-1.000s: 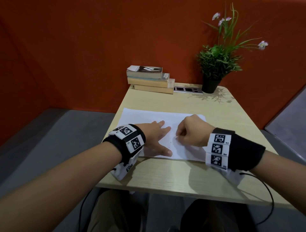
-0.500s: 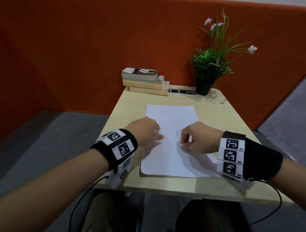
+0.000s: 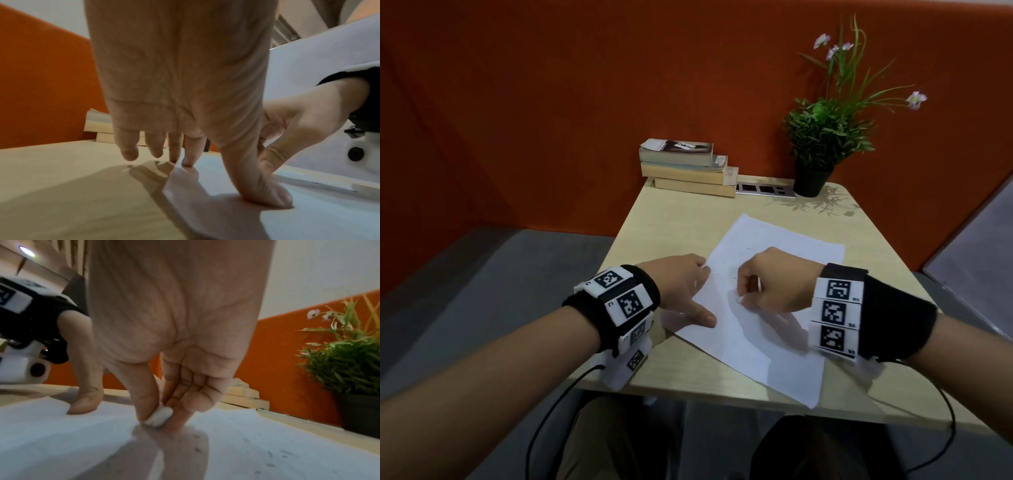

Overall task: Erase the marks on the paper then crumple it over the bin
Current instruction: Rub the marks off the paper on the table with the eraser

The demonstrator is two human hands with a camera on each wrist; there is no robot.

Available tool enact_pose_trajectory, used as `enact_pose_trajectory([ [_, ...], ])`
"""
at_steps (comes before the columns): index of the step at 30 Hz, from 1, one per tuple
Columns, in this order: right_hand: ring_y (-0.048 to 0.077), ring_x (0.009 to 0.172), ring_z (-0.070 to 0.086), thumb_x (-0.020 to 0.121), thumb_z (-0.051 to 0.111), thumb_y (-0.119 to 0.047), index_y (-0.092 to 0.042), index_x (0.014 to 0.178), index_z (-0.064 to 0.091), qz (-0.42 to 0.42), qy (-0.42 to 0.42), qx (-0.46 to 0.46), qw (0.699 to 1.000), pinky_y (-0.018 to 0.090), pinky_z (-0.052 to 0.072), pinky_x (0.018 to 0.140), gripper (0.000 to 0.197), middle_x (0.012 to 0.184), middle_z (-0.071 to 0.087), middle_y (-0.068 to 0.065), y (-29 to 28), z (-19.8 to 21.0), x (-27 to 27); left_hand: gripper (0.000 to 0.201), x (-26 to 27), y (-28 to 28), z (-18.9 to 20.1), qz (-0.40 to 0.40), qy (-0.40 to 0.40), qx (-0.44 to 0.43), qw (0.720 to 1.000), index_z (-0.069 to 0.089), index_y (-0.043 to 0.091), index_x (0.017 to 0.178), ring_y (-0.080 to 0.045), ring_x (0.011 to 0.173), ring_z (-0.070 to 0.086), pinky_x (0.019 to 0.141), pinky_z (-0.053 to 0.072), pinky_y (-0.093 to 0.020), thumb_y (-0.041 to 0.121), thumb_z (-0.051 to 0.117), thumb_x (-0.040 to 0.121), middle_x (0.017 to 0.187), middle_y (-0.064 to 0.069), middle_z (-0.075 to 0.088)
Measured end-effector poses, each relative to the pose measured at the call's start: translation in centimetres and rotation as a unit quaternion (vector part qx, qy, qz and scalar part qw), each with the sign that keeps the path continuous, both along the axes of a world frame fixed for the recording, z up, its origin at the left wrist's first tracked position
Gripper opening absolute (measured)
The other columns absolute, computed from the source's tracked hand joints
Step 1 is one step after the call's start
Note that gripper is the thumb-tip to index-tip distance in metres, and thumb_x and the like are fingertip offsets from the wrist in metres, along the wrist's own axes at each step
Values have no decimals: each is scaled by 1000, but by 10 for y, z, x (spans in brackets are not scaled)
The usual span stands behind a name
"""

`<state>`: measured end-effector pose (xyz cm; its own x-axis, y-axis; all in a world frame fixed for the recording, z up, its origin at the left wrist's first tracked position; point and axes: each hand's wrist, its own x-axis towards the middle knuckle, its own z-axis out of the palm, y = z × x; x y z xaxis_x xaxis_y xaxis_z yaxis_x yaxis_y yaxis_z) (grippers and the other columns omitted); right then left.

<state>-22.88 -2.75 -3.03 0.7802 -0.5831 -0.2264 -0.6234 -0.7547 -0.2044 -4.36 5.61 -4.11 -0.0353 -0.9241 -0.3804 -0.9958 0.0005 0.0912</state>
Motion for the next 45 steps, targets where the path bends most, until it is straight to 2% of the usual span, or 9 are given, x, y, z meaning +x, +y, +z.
enact_pose_trajectory([
  [4, 12, 78, 62, 86, 63, -27, -24, 88, 69, 5, -68, -8, 998, 23, 48, 67, 7, 85, 65, -8, -1, -10, 27, 105, 2, 0, 5, -9, 18, 27, 999, 10, 18, 161, -15, 153, 5, 118, 21, -34, 67, 62, 84, 168, 2, -5],
  [10, 22, 89, 65, 87, 65, -22, -21, 97, 74, -11, -64, -46, 997, 36, 56, 82, 13, 98, 67, 0, -12, -15, 51, 107, 7, -7, 4, -9, 49, 44, 998, 9, 33, 161, -17, 153, 10, 118, 26, -40, 66, 70, 79, 167, 8, -9],
  [23, -6, 68, 56, 83, 71, -19, -21, 93, 80, 101, -51, 13, 993, 3, 41, 65, 13, 80, 65, -17, 21, -6, 10, 120, 4, -10, 1, -4, -10, 63, 998, -7, 20, 161, -14, 154, 1, 121, 22, -39, 72, 65, 79, 167, 5, -17],
  [27, 4, 77, 68, 78, 81, -28, -21, 89, 79, 85, -48, 4, 995, 18, 55, 73, 13, 83, 75, -9, 12, 3, 33, 115, 1, -12, 3, -18, -23, 43, 999, 0, 18, 161, -15, 153, 8, 116, 28, -35, 68, 66, 81, 167, 3, -14],
  [34, -5, 67, 62, 77, 79, -47, -27, 83, 74, 59, -47, 41, 996, 9, 46, 60, 21, 69, 67, -20, 3, 0, 7, 104, 8, -21, 11, -28, -27, 26, 999, 35, 11, 151, -24, 145, 28, 115, 32, -42, 69, 73, 74, 164, -2, 18],
  [38, -3, 74, 66, 83, 76, -41, -31, 91, 76, 50, -57, 82, 994, 14, 51, 71, 13, 84, 74, -18, 4, -4, -8, 76, -6, -17, 10, -74, -24, 5, 997, 50, 23, 144, -22, 139, 37, 109, 38, -40, 50, 79, 79, 164, 4, 14],
  [41, -4, 73, 64, 84, 76, -34, -35, 90, 72, 35, -83, 72, 993, 12, 45, 66, 8, 84, 73, -11, 3, -5, -9, 61, -17, -13, 4, -84, 7, 18, 996, 53, 26, 142, -20, 118, 52, 98, 47, -41, 30, 75, 85, 151, 4, 38],
  [43, -4, 74, 65, 84, 75, -34, -38, 85, 69, 34, -86, 62, 994, 14, 46, 68, 8, 84, 72, -11, 3, -4, -6, 57, -18, -10, 0, -79, 44, -5, 996, 53, 26, 140, -19, 118, 52, 98, 47, -40, 37, 71, 87, 148, 5, 41],
  [45, -3, 76, 66, 82, 75, -38, -36, 87, 73, 34, -82, 49, 995, 19, 51, 73, 6, 88, 72, -12, 3, -3, -4, 71, -15, -3, -7, -78, 67, -16, 995, 43, 26, 148, -19, 138, 37, 110, 38, -36, 56, 67, 88, 158, 2, 29],
])
